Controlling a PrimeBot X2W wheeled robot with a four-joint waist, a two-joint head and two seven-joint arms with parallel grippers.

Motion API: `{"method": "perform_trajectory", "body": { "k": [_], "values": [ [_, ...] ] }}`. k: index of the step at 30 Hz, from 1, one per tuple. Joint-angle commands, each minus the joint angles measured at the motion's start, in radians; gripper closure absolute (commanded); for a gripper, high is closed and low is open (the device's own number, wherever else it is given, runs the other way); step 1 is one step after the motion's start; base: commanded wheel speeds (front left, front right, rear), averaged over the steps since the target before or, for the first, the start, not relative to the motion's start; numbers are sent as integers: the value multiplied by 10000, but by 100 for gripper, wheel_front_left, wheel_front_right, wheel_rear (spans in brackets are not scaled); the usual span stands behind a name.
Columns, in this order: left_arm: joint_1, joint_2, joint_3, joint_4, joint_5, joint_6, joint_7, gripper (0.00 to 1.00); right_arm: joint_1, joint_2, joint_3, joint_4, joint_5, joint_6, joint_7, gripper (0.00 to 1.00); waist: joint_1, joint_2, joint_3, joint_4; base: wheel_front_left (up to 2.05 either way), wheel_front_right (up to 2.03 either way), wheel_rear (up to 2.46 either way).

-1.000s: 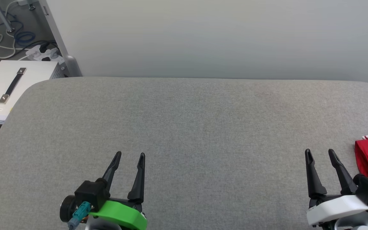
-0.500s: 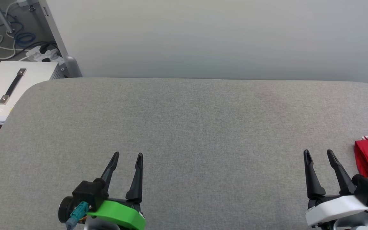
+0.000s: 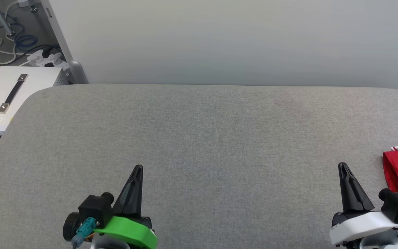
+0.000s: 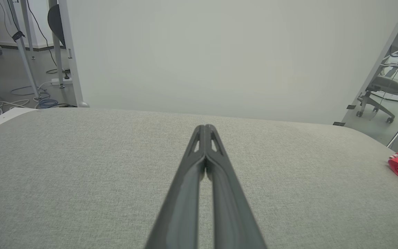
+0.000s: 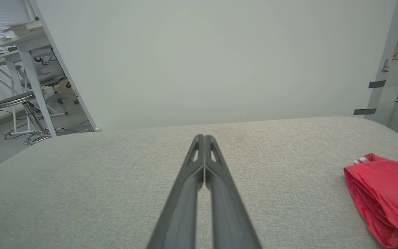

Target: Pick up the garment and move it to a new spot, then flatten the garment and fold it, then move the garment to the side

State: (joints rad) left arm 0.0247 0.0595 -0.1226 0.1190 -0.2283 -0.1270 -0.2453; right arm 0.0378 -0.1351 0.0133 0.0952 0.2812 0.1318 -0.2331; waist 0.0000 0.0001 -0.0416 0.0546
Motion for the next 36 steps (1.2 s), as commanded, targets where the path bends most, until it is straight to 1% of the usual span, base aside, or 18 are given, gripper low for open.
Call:
{"method": "perform_trajectory", "body": {
  "k": [1,36],
  "values": [
    [-13,-7,53,-55,120,63,50,100,-22,36,0,-41,-120,-1,43,100,0,-1,6,-7,0,0,0],
    [-83,-33,407,-397,772,427,775,100,-129,281,-40,-316,-932,-4,733,100,0,-1,129,-170,0,0,0]
  ]
}}
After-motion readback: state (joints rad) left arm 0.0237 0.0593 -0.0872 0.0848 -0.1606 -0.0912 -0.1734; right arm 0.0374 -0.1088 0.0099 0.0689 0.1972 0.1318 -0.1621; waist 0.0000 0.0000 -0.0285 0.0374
